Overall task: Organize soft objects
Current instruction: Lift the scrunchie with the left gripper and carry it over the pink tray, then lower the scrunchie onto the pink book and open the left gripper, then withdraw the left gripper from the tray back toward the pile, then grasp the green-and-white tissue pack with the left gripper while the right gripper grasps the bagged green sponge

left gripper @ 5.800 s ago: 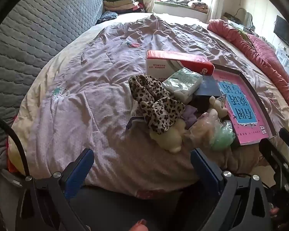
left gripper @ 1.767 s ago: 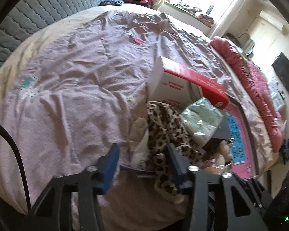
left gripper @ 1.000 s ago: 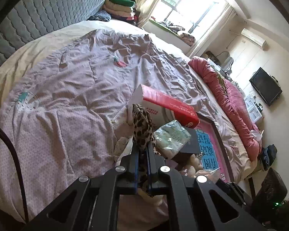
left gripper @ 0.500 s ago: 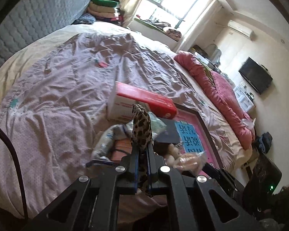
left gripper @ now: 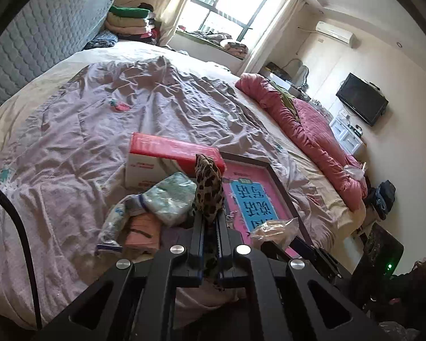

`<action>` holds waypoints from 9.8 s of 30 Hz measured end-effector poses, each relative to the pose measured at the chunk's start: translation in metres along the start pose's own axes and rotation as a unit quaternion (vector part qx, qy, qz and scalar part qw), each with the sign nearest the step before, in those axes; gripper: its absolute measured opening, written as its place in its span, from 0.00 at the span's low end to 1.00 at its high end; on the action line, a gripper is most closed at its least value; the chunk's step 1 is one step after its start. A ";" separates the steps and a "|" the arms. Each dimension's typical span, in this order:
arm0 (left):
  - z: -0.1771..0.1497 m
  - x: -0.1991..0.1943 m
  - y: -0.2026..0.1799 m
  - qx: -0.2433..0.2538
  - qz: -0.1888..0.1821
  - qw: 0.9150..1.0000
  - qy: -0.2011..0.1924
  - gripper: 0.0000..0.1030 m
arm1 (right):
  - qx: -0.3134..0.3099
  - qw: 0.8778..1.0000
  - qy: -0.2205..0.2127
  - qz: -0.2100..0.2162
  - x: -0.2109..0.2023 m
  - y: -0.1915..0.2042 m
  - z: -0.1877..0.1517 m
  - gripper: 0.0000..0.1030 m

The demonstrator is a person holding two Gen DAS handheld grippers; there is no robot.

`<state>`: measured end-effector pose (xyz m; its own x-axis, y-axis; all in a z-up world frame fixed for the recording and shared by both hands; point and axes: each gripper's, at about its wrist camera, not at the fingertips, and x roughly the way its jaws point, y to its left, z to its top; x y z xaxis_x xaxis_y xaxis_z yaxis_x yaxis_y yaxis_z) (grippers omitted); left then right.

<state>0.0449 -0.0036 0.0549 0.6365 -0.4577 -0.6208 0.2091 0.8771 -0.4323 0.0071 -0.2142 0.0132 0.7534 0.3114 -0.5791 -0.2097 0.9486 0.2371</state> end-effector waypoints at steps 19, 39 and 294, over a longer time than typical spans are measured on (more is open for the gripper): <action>0.005 0.025 -0.067 0.045 -0.022 0.999 0.011 0.06 | 0.037 0.998 -0.030 -0.047 -0.021 -0.043 0.004 0.62; -0.020 0.084 -0.115 0.069 -0.054 0.994 0.063 0.06 | 0.120 0.984 -0.036 -0.125 -0.036 -0.131 -0.003 0.62; 0.028 0.157 0.034 0.135 0.086 0.975 0.151 0.69 | -0.241 0.951 0.185 -0.053 0.109 0.035 -0.047 0.52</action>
<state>0.1727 -0.0411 -0.0390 0.4406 -0.2859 -0.8510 0.3317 0.9327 -0.1416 0.0527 -0.1447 -0.0783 0.5342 0.1266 -0.8358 -0.4729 0.8643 -0.1714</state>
